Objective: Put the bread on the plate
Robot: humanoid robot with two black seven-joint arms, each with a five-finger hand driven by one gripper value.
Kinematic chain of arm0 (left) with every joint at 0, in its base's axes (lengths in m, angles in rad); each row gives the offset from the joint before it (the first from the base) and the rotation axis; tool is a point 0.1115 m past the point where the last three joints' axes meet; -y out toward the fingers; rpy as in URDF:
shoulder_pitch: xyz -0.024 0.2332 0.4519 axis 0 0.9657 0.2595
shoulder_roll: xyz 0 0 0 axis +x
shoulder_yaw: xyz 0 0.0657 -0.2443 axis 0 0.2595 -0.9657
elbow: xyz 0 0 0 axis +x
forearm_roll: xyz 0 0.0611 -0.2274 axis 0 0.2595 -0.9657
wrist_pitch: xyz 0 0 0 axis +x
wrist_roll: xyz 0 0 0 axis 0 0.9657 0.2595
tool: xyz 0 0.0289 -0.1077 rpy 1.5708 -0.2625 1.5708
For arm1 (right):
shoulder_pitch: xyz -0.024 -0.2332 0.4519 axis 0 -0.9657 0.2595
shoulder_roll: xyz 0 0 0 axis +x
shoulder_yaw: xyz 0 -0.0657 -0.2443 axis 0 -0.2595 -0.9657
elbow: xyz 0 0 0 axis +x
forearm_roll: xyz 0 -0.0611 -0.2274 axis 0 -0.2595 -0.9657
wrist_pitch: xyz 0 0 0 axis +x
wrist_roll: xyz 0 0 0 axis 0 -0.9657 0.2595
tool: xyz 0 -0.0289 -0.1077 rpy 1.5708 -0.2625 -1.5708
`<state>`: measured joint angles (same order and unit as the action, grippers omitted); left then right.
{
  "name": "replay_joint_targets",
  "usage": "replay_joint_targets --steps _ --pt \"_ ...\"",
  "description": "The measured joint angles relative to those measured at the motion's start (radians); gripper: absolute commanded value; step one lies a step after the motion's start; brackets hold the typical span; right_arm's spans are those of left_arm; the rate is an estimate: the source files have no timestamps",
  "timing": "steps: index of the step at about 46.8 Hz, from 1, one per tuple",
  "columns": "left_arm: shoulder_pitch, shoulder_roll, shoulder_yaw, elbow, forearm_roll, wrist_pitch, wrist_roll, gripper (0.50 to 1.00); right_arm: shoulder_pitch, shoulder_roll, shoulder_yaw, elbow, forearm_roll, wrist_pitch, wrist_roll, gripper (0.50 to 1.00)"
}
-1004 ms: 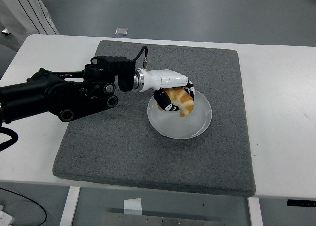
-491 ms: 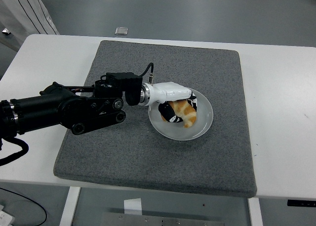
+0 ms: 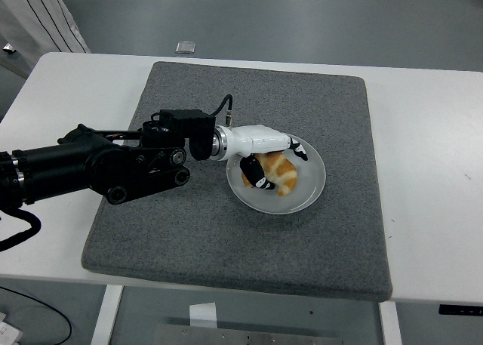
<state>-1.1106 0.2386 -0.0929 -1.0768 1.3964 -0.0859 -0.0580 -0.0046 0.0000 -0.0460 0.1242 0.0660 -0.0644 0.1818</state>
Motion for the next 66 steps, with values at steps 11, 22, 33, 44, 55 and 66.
replay_joint_targets --steps 11,22,33,44,55,66 --pt "-0.019 0.035 -0.014 -0.029 -0.009 -0.017 0.000 0.981 0.000 0.000 0.000 0.000 0.000 0.000 0.001 0.932" --pt "-0.054 0.107 -0.078 -0.083 -0.141 -0.076 0.000 0.996 0.000 0.000 0.000 0.000 0.000 0.000 0.001 0.932" --pt "-0.063 0.182 -0.173 -0.113 -0.376 -0.170 0.001 0.996 0.000 0.000 0.000 0.000 0.000 0.000 0.000 0.932" --pt "-0.065 0.232 -0.228 -0.112 -0.571 -0.173 0.001 0.996 0.000 0.000 0.000 0.000 0.000 0.000 0.000 0.932" --pt "-0.063 0.287 -0.273 -0.106 -0.823 -0.172 0.001 0.999 0.000 0.000 0.000 0.000 0.000 0.000 0.000 0.932" --pt "-0.044 0.354 -0.337 -0.099 -0.954 -0.173 0.002 0.999 0.000 0.000 0.000 0.000 0.000 0.000 0.000 0.932"
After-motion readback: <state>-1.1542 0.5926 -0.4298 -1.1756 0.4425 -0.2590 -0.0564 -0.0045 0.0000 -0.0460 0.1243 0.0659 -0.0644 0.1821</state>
